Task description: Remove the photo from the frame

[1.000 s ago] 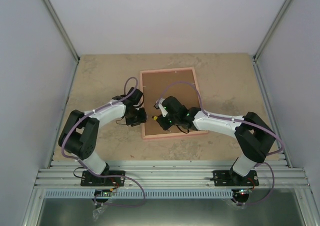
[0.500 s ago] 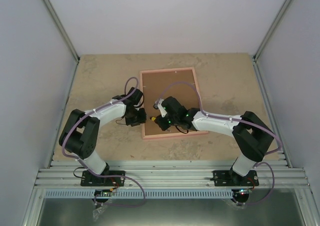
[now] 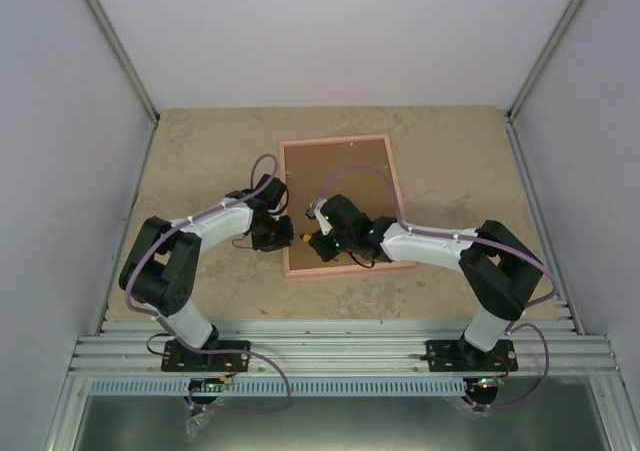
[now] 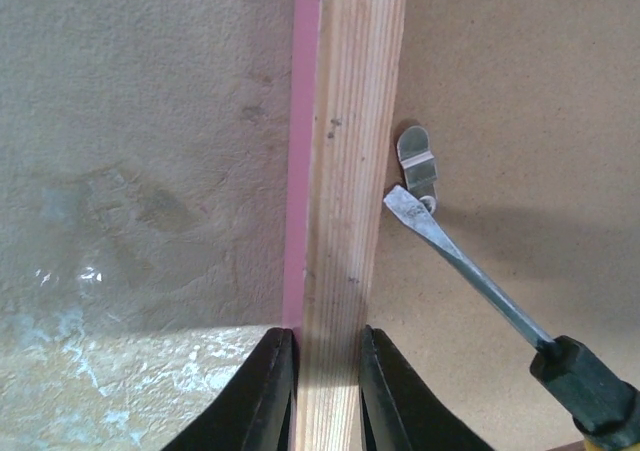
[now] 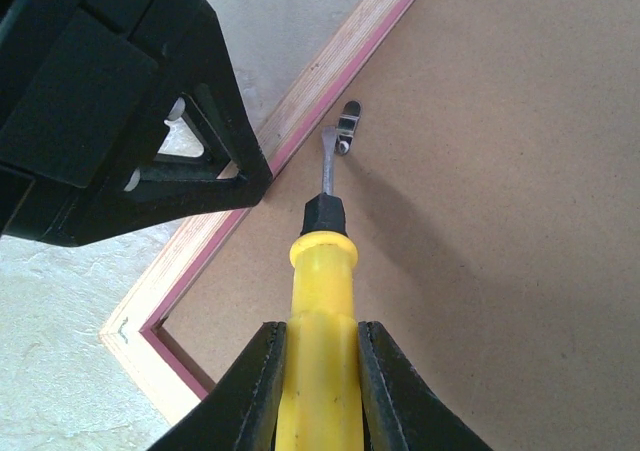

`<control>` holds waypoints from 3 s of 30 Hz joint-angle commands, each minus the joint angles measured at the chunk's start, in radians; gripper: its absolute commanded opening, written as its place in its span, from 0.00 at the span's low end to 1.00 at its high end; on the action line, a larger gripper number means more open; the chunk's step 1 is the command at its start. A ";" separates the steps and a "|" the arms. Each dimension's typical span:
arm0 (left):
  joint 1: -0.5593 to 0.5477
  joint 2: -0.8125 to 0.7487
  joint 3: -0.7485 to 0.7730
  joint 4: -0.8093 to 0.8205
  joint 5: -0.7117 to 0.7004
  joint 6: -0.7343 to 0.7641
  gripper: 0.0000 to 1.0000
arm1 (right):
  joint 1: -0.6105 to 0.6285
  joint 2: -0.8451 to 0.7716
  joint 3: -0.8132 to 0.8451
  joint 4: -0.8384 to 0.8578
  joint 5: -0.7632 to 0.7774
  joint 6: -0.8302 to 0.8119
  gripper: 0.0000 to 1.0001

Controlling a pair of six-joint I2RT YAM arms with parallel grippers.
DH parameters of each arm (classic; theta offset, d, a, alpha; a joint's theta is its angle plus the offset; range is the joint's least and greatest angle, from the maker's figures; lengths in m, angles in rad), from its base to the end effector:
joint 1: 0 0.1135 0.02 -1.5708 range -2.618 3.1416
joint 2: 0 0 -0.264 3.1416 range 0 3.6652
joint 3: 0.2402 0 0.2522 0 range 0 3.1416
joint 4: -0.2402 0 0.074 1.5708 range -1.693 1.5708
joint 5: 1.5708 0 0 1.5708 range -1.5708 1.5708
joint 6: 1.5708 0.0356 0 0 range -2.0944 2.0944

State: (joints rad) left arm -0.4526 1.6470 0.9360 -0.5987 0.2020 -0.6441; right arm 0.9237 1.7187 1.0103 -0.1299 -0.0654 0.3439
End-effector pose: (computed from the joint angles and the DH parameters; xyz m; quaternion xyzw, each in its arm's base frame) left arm 0.2603 -0.1345 0.1572 -0.0812 0.9832 -0.1528 0.0584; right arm 0.2135 0.2864 0.1794 -0.2780 0.8909 0.2366 0.2703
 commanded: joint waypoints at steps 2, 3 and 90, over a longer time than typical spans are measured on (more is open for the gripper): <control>0.004 0.011 -0.014 -0.004 0.004 -0.012 0.15 | 0.000 0.014 -0.003 -0.010 0.107 0.038 0.00; 0.003 0.008 -0.016 -0.002 0.008 -0.015 0.14 | 0.001 0.015 -0.001 -0.017 0.118 0.040 0.01; 0.143 0.332 0.408 -0.101 0.093 0.221 0.07 | -0.162 0.109 0.080 0.232 -0.121 -0.105 0.00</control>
State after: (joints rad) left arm -0.2810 1.9945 1.3750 -0.6941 0.2024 -0.4332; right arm 0.7620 1.7874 1.0534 0.0483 -0.1329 0.2470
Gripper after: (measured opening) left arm 0.167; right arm 0.182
